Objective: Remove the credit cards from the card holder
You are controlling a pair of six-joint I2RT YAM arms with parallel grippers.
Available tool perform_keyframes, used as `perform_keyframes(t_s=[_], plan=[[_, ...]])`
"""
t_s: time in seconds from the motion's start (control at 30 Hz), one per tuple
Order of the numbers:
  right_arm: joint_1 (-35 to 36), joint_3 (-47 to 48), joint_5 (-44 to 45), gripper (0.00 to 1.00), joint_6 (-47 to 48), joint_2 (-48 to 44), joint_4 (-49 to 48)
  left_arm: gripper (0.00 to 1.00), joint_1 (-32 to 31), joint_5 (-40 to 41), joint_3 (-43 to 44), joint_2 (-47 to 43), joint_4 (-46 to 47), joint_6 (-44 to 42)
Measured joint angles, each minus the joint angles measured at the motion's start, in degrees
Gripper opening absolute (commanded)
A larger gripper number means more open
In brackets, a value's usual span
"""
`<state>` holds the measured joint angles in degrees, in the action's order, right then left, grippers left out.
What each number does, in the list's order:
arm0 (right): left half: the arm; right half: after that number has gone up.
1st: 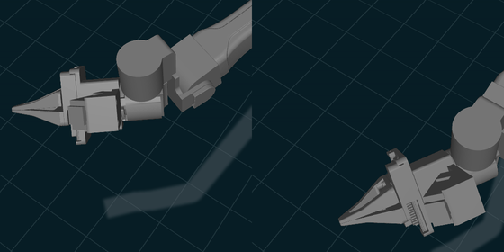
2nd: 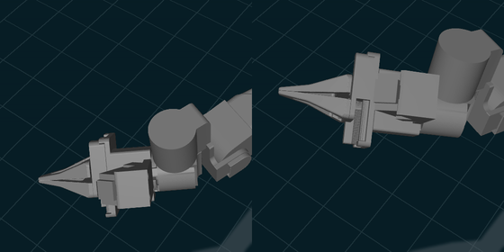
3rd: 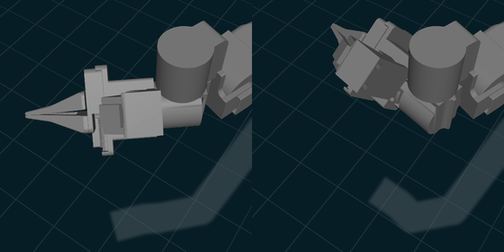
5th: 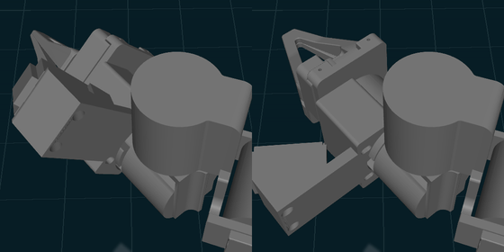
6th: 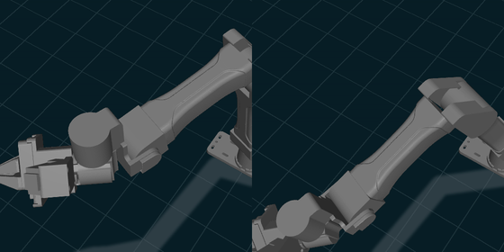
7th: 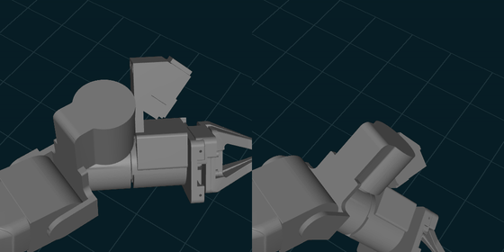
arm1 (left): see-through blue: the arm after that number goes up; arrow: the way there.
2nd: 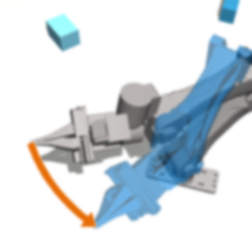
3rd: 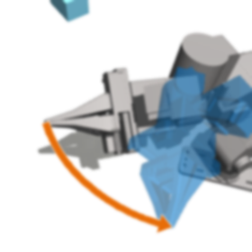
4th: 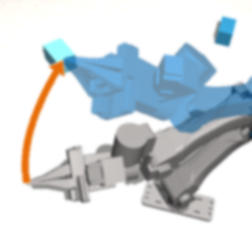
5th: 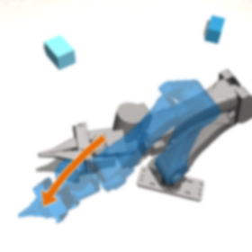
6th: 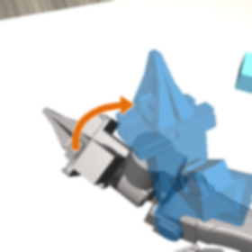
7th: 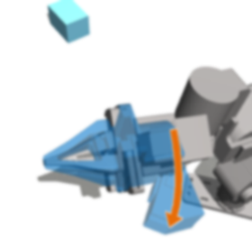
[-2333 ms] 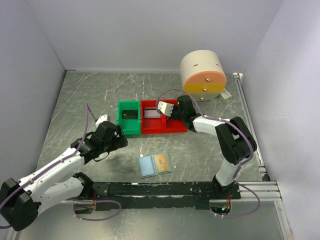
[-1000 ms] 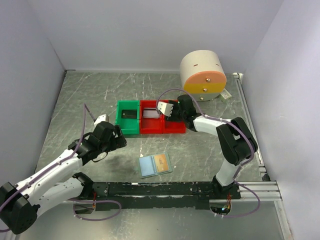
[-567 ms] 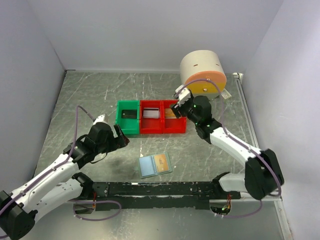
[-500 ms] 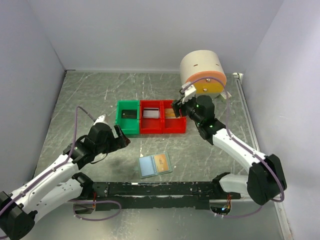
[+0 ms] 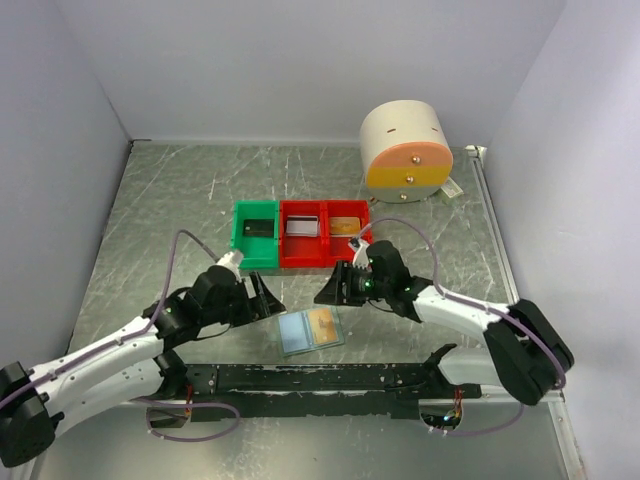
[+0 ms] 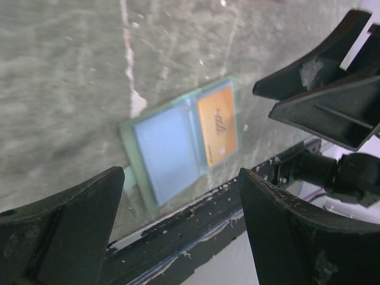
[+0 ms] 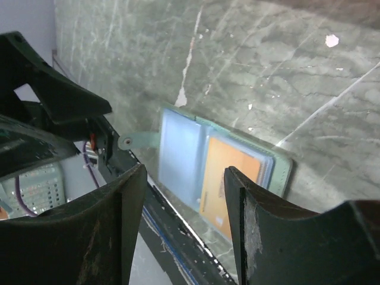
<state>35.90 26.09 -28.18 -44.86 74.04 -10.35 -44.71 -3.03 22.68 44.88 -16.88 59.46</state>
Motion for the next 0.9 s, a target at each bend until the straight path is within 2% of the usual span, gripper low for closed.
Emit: perform_keyframes(t_s=[0.2, 0.37, 0.43, 0.67, 0.9], plan=[[0.85, -1.20, 2.82, 0.57, -0.79, -8.85, 3.98, 0.91, -8.85, 3.15, 2.67, 7.65, 3.52, 2.34], [0.87, -4.07, 2.43, 0.57, -0.55, -9.73, 5.84, 0.92, -14.71, 7.91, 7.52, 17.20, 5.75, 3.15], [0.87, -5.40, 2.14, 0.53, -0.55, -9.57, 6.86, 0.91, -16.26, 9.05, 8.35, 19.28, 6.80, 3.45], [0.87, -7.30, 0.09, 0.42, -1.84, -7.58, 5.38, 0.89, -17.40, 12.11, 8.70, 24.72, 8.07, 4.94], [0.87, -7.45, -0.72, 0.41, -2.01, -5.44, 4.28, 0.87, -17.40, 13.22, 8.70, 25.53, 8.46, 5.11]])
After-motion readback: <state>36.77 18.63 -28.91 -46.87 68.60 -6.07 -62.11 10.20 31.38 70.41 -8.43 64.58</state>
